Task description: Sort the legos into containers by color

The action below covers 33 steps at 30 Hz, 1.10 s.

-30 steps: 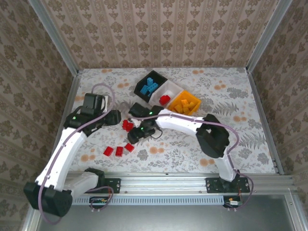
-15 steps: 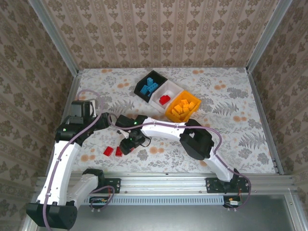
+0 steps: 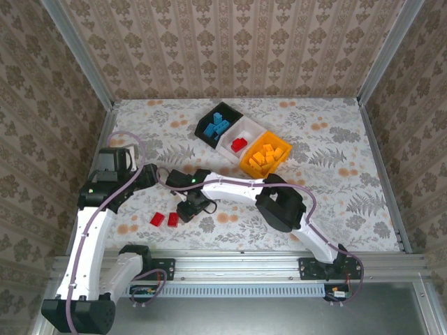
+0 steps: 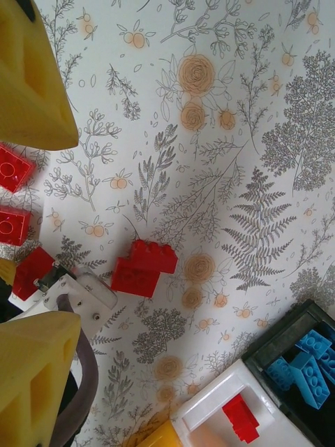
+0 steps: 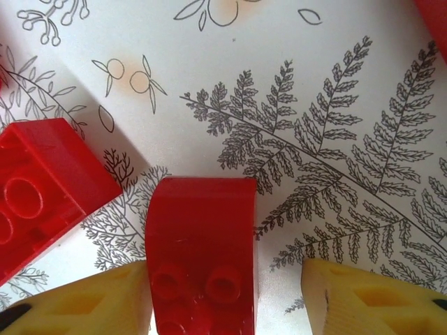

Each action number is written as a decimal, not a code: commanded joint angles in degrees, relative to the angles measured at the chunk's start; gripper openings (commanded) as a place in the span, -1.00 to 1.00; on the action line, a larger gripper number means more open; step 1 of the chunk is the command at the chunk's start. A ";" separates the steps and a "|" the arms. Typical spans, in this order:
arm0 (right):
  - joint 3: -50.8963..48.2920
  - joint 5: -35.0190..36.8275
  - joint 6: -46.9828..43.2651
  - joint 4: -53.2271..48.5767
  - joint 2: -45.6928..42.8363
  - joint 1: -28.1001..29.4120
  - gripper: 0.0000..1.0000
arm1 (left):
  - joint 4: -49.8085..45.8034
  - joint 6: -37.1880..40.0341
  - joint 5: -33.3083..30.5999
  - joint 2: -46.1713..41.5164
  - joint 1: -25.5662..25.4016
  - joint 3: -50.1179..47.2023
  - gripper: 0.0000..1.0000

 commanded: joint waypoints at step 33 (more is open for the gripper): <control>2.55 -4.28 7.27 -0.95 -13.11 -35.37 -0.22 | 1.07 -0.61 11.13 1.81 0.16 -3.88 0.30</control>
